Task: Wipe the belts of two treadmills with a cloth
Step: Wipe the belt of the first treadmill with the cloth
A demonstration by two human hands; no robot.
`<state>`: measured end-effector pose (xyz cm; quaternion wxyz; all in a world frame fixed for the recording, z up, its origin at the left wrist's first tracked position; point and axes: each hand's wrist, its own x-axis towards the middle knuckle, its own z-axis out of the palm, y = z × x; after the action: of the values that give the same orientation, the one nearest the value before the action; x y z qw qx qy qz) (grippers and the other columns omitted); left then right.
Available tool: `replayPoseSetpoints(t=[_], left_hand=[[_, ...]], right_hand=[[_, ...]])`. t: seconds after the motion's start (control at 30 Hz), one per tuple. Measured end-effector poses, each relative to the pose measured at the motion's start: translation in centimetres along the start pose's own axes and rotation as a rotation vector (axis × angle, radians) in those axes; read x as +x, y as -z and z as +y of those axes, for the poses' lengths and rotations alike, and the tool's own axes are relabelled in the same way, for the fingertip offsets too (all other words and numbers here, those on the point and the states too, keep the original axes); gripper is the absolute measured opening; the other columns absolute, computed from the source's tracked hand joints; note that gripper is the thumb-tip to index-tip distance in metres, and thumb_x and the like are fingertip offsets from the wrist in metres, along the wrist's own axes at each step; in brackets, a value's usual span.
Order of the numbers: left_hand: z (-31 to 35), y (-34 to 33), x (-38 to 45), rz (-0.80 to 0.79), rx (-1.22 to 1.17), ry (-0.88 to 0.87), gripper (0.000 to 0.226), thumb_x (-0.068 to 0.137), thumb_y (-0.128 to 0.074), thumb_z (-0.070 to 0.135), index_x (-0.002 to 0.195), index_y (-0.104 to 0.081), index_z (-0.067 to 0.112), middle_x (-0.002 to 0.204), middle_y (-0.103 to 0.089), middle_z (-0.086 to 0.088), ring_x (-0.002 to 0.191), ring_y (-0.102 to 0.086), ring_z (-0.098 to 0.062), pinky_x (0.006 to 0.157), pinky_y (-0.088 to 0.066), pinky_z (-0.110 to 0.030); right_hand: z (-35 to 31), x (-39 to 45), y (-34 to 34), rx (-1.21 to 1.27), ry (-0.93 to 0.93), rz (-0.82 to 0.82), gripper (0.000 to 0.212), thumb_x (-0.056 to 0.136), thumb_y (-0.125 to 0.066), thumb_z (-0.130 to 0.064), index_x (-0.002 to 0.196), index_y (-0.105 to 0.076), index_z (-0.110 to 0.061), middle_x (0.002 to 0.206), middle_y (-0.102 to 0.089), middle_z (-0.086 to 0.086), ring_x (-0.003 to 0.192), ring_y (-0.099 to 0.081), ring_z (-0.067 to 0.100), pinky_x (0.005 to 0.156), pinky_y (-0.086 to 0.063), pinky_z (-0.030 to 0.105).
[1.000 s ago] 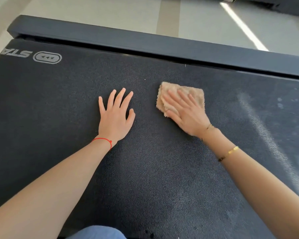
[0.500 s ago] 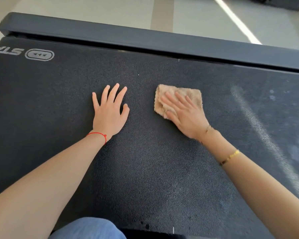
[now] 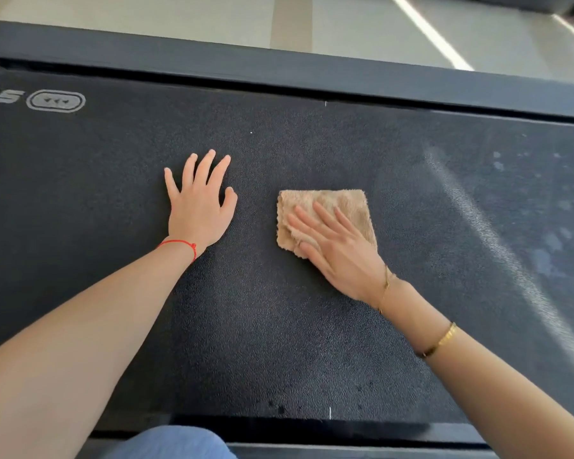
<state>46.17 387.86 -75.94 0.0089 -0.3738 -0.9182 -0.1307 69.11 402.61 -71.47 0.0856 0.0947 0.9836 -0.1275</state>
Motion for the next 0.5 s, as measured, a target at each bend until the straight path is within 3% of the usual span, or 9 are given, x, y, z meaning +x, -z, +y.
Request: replayPoseSetpoints(t=[0.2, 0.5], left_hand=[[0.1, 0.2, -0.1, 0.008, -0.030, -0.008, 0.054, 0.101, -0.037, 0.034, 0.155, -0.031, 0.027, 0.163, -0.026, -0.001, 0.152, -0.015, -0.026, 0.119, -0.005, -0.066], [0.7, 0.5, -3.1, -0.058, -0.011, 0.022, 0.056, 0.105, -0.030, 0.037, 0.159, -0.019, 0.024, 0.167, -0.014, -0.002, 0.154, -0.005, -0.023, 0.120, -0.001, -0.063]], right_hand=[[-3.8, -3.2, -1.5, -0.020, -0.009, 0.002, 0.061, 0.101, -0.006, -0.053, 0.158, -0.006, -0.030, 0.164, -0.001, -0.014, 0.152, 0.009, 0.017, 0.124, 0.006, 0.037], [-0.7, 0.8, -2.1, -0.016, -0.223, 0.151, 0.065, 0.100, -0.025, -0.060, 0.157, -0.006, -0.036, 0.164, 0.000, -0.014, 0.153, 0.005, 0.019, 0.123, 0.006, 0.040]])
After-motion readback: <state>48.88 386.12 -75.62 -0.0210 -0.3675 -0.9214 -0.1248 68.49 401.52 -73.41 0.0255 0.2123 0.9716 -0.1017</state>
